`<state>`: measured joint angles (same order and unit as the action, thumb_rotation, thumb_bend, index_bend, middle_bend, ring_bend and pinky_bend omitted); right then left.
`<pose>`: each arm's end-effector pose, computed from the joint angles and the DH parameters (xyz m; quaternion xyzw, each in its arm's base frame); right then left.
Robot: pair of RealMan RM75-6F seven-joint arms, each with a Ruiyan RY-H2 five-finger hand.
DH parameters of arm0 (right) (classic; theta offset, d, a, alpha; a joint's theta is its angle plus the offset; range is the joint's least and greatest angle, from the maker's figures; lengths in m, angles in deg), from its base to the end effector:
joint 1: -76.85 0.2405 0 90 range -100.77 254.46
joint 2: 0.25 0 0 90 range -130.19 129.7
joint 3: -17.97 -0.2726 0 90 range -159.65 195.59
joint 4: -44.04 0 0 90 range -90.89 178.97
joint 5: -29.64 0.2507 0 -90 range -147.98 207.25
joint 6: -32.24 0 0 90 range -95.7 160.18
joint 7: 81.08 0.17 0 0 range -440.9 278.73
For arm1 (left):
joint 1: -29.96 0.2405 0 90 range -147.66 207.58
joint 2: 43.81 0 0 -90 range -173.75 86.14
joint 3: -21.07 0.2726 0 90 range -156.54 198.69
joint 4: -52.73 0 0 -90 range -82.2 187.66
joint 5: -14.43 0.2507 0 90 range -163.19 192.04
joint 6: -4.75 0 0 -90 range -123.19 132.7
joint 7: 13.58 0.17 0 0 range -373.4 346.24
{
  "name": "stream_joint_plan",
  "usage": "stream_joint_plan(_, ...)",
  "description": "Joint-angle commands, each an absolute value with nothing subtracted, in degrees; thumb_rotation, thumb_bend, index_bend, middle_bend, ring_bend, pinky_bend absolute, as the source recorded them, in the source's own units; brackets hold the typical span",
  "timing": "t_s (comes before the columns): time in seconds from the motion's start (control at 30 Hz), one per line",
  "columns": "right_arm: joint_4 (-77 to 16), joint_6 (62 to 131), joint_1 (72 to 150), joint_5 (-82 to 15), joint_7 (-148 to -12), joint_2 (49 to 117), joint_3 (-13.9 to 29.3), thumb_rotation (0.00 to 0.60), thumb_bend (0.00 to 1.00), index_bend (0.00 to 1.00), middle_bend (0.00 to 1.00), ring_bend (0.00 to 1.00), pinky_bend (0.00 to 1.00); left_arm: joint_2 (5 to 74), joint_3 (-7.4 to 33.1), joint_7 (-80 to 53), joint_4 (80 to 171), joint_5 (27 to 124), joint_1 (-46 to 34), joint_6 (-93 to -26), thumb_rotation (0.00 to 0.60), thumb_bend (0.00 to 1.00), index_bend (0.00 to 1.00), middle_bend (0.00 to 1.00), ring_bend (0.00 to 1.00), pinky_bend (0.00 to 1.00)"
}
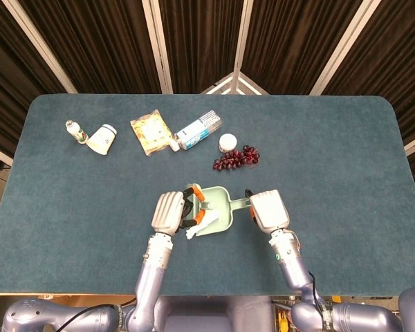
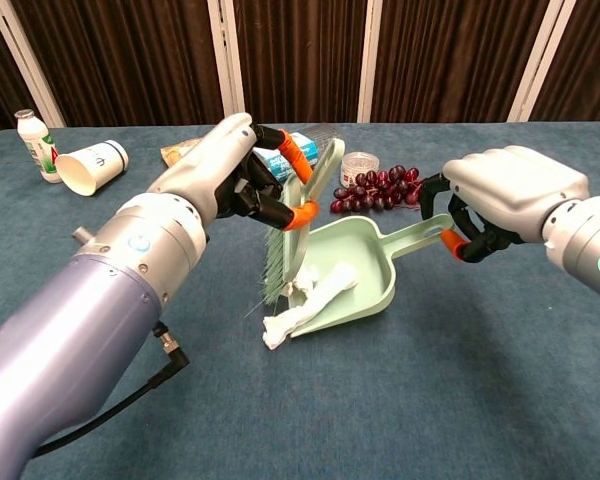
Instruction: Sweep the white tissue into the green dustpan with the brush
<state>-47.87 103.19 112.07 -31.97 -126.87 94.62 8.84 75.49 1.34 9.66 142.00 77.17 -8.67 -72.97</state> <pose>-0.1474 -0.3349 -0.0695 0.7273 -0.3028 0.3284 0.5210 -0.0092 0.3088 -0.1231 -0.5372 -0.5279 -0.5499 0.3610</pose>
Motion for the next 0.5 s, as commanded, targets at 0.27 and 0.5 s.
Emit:
stream_joint_plan(0.27,-48.0,103.6,111.7,-32.2,-126.5,94.1,9.1,0.600,0.54,0.66,0.75,0.74,0.81,69.6,3.5,9.9,146.1,77.7,-5.3,-73.5,0.600,0.67,0.80,1.00,1.00,1.00)
stream_joint_plan(0.5,-48.4,103.5,111.9,-31.8,-126.9,94.1,8.8,0.600,0.54,0.66,0.75,0.74,0.81,66.5,4.1,8.4,150.9,77.9,-3.4,-73.6,0.600,0.67,0.80,1.00,1.00,1.00)
